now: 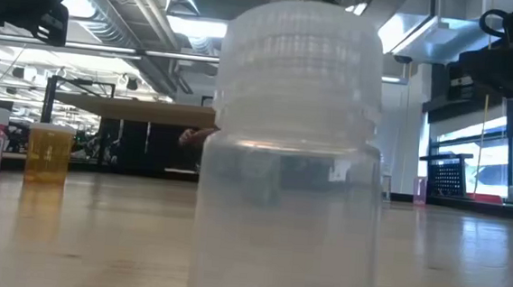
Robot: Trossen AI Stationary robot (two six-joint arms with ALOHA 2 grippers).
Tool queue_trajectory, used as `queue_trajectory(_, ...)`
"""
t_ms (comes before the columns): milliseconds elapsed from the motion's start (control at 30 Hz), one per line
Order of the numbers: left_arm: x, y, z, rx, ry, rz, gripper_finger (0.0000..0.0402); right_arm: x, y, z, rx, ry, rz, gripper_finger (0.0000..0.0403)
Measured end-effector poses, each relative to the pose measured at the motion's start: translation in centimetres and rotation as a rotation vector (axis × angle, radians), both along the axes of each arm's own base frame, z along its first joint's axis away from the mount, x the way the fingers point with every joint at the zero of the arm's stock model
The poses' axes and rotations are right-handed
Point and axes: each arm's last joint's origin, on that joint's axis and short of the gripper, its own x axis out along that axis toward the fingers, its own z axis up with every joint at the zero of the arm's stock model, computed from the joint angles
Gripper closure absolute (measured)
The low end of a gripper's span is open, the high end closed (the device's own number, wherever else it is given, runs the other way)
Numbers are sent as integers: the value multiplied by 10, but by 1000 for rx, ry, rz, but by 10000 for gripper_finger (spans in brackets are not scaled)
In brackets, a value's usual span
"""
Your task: Pick and place medicine bottles onto shelf by color
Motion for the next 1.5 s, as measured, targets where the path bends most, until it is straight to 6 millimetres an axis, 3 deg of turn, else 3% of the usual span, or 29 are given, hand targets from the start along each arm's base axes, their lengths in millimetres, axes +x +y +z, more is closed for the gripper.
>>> queue_trajectory(700, 0, 0, 0, 0, 0, 0, 376, 0, 0, 0, 0, 0, 0, 385)
queue_trajectory(933, 0, 0, 0, 0, 0, 0, 376, 0, 0, 0, -202, -57, -6, 385)
queue_trajectory(1233, 0, 0, 0, 0, 0, 0, 376, 0, 0, 0, -202, -57, -6, 385)
queue_trajectory(1367, 0, 0, 0, 0, 0, -1, 376, 0, 0, 6, -122, -97, -15, 385)
queue_trajectory(1500, 0, 0, 0, 0, 0, 0, 376, -2, -4, 21, 39, -209, -142, 387)
